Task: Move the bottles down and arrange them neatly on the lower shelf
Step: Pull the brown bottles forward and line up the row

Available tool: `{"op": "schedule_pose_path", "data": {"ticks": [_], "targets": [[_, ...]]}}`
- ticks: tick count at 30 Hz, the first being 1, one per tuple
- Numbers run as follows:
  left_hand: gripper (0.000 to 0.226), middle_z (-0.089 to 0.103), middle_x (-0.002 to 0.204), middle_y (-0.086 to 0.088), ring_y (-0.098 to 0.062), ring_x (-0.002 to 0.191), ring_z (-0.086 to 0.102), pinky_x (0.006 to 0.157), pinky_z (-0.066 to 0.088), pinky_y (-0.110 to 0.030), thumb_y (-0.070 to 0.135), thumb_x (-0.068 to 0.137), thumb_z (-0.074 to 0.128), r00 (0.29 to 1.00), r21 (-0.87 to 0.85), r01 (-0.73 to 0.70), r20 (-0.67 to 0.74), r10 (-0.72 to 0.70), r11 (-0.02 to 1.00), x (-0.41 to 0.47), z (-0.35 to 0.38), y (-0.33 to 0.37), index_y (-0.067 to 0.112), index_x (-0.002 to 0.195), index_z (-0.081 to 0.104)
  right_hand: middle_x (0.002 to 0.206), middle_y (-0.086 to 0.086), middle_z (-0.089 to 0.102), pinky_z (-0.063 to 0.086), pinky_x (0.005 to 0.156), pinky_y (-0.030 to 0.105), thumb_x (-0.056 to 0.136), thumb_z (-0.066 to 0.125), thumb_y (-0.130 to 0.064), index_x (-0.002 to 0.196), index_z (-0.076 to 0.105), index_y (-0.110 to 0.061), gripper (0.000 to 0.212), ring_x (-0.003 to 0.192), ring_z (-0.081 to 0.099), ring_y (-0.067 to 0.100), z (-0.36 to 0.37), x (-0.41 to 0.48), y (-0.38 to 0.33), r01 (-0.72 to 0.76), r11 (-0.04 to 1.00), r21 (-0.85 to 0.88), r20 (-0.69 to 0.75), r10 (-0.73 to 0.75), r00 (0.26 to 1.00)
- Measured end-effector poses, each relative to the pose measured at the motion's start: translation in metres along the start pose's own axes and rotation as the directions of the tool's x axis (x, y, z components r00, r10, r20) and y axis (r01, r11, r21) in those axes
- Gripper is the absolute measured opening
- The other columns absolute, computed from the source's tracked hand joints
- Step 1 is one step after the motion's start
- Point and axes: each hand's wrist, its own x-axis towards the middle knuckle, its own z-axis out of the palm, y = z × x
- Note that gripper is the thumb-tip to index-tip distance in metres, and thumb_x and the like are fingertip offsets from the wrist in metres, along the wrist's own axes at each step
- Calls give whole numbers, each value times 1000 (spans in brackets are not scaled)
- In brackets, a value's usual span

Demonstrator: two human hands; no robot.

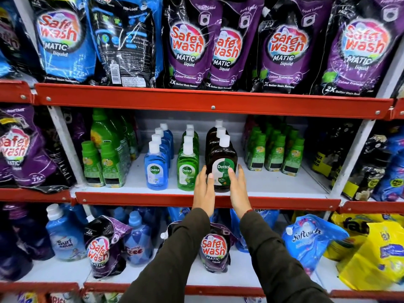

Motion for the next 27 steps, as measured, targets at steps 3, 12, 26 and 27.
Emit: {"op": "schedule_pose_path", "data": {"ticks": [3, 12, 26, 27], "targets": [[38, 60, 134, -2, -4, 126, 55, 109, 45, -31, 28, 105, 35, 955, -29, -204, -225, 193, 978, -7, -17, -6, 20, 136, 56, 145, -3, 42, 36, 116, 44, 101, 44, -28, 140, 46, -26, 39, 137, 44, 24, 15, -15, 3, 187, 980, 75, -216, -167, 962], [53, 19, 168, -7, -17, 154, 19, 122, 15, -29, 36, 110, 31, 972, -37, 59, -224, -66, 998, 26, -63, -13, 18, 159, 23, 164, -3, 26, 17, 127, 38, 103, 35, -42, 156, 24, -21, 58, 150, 24, 11, 73, -19, -5, -39, 993, 111, 257, 9, 966], [92, 37, 163, -4, -18, 150, 32, 127, 21, -44, 79, 85, 25, 988, 34, 156, -19, -156, 987, 32, -84, -22, 20, 156, 34, 160, -3, 37, 25, 125, 44, 81, 44, -68, 153, 31, -28, 83, 146, 36, 13, 83, -13, -4, -51, 998, 25, 282, 42, 958], [82, 32, 165, -4, -17, 152, 27, 128, 17, -42, 71, 94, 27, 991, 40, 137, -9, -137, 990, 30, -84, -20, 19, 158, 30, 160, -3, 36, 24, 125, 43, 84, 44, -67, 153, 31, -28, 80, 146, 35, 12, 83, -15, -5, -47, 999, 12, 279, 42, 959]]}}
